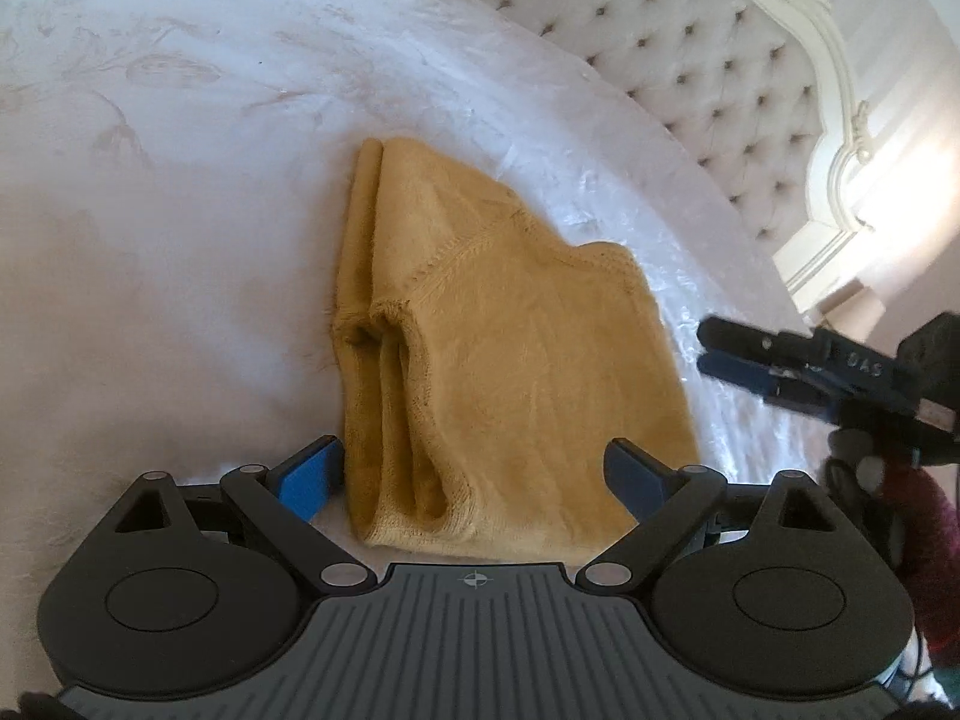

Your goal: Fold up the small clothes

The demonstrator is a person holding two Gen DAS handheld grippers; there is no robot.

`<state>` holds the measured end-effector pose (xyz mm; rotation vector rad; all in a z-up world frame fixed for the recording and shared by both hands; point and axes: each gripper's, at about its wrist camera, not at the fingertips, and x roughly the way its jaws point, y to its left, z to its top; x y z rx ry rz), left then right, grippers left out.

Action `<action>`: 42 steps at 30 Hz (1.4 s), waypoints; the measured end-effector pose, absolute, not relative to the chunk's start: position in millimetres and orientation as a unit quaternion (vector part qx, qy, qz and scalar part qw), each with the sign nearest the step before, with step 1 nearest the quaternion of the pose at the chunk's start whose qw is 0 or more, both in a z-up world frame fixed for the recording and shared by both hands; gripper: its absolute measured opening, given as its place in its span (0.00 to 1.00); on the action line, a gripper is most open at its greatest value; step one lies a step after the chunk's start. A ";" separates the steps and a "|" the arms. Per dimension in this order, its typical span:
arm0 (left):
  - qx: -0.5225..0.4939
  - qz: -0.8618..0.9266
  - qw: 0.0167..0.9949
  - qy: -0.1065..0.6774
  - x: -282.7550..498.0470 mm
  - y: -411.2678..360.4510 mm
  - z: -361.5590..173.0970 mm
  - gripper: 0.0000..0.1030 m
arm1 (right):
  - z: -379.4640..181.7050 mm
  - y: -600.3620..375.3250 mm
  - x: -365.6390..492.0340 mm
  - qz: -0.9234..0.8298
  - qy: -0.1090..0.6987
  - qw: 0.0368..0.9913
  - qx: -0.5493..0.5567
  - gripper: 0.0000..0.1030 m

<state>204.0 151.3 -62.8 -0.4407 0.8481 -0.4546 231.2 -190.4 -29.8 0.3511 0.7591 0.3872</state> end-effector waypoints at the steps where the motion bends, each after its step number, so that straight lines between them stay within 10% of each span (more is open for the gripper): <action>1: -0.209 -0.217 0.864 0.404 205.2 149.7 -63.1 0.91 | -37.2 -198.0 234.0 0.184 0.371 0.892 0.181 0.74; 14: -0.222 -0.251 0.849 0.408 241.2 125.3 -70.0 0.91 | -93.4 -183.3 301.7 0.293 0.385 0.827 0.287 0.75; 16: -0.229 -0.265 0.837 0.420 247.0 119.6 -69.9 0.77 | -92.9 -178.4 304.1 0.297 0.385 0.823 0.293 0.75; 18: -0.240 -0.249 0.831 0.437 250.6 118.1 -71.9 0.20 | -90.9 -178.0 301.8 0.297 0.388 0.821 0.296 0.70; 19: -0.253 -0.247 0.823 0.445 252.3 119.5 -74.8 0.17 | -89.9 -178.7 300.4 0.291 0.391 0.822 0.294 0.52; 23: -0.281 -0.242 0.814 0.448 245.4 122.9 -72.1 0.15 | -79.3 -181.3 291.9 0.266 0.398 0.832 0.281 0.38; 42: -0.277 -0.323 0.787 0.445 86.2 76.3 -4.8 0.15 | -0.6 -236.5 115.2 0.265 0.427 0.827 0.254 0.37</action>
